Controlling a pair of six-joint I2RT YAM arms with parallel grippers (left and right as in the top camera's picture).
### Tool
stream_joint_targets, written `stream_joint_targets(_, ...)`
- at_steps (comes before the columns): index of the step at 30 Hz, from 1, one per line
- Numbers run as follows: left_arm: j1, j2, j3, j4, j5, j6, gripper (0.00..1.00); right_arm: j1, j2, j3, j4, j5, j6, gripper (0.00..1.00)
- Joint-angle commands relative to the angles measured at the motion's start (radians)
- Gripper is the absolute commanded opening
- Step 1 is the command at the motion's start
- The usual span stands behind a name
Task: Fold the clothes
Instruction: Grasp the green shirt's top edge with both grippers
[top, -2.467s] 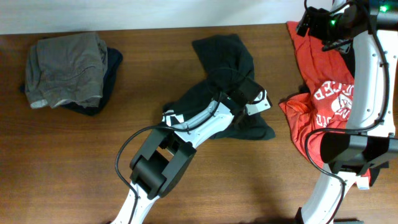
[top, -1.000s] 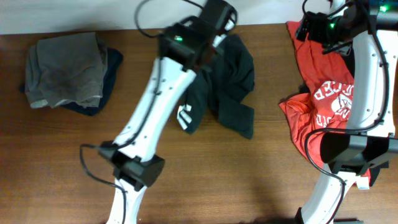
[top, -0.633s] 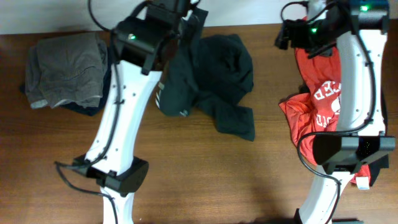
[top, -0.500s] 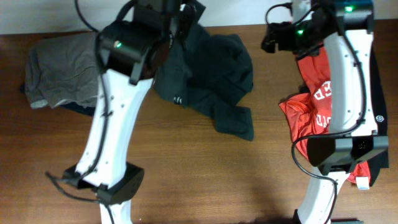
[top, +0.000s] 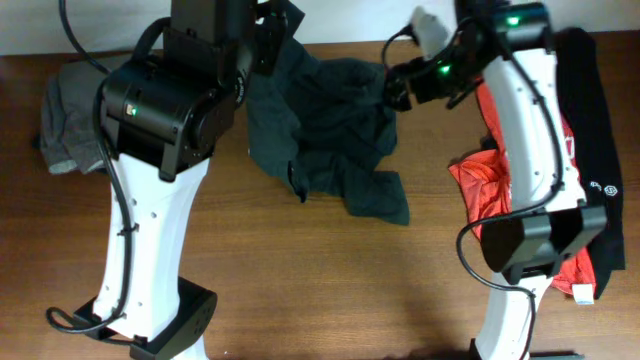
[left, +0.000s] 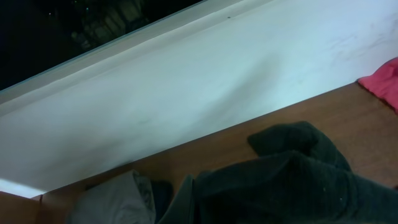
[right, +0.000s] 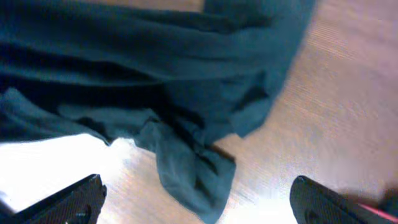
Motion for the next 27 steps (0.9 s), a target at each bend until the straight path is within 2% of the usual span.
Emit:
stream_joint_targets(1,0.006,-0.009,0.012,-0.003,0.012,-0.012,0.01,0.058,0.008,-0.092,0.064,-0.052,-0.169,0.99)
stream_joint_targets(6,0.006,-0.009,0.011,-0.021,0.016,-0.012,0.01,0.093,0.008,-0.243,0.246,-0.042,-0.193,0.99)
stream_joint_targets(15,0.006,-0.009,0.011,-0.054,0.016,-0.011,0.01,0.096,0.008,-0.502,0.724,0.019,-0.188,0.99)
stream_joint_targets(18,0.006,-0.009,0.011,-0.063,0.015,-0.011,0.00,0.097,0.008,-0.575,0.864,0.019,-0.163,0.95)
stream_joint_targets(20,0.006,-0.009,0.011,-0.071,0.012,-0.011,0.01,0.096,0.008,-0.625,0.945,0.019,-0.116,0.76)
stream_joint_targets(22,0.006,-0.009,0.011,-0.072,0.012,-0.011,0.01,0.096,0.008,-0.633,0.946,0.023,-0.116,0.52)
stream_joint_targets(25,0.009,-0.009,0.011,-0.069,0.008,-0.011,0.01,0.089,0.007,-0.631,0.950,0.061,-0.072,0.05)
stream_joint_targets(27,0.011,-0.009,0.011,-0.068,-0.022,-0.012,0.01,0.079,0.005,-0.627,0.953,0.088,-0.034,0.04)
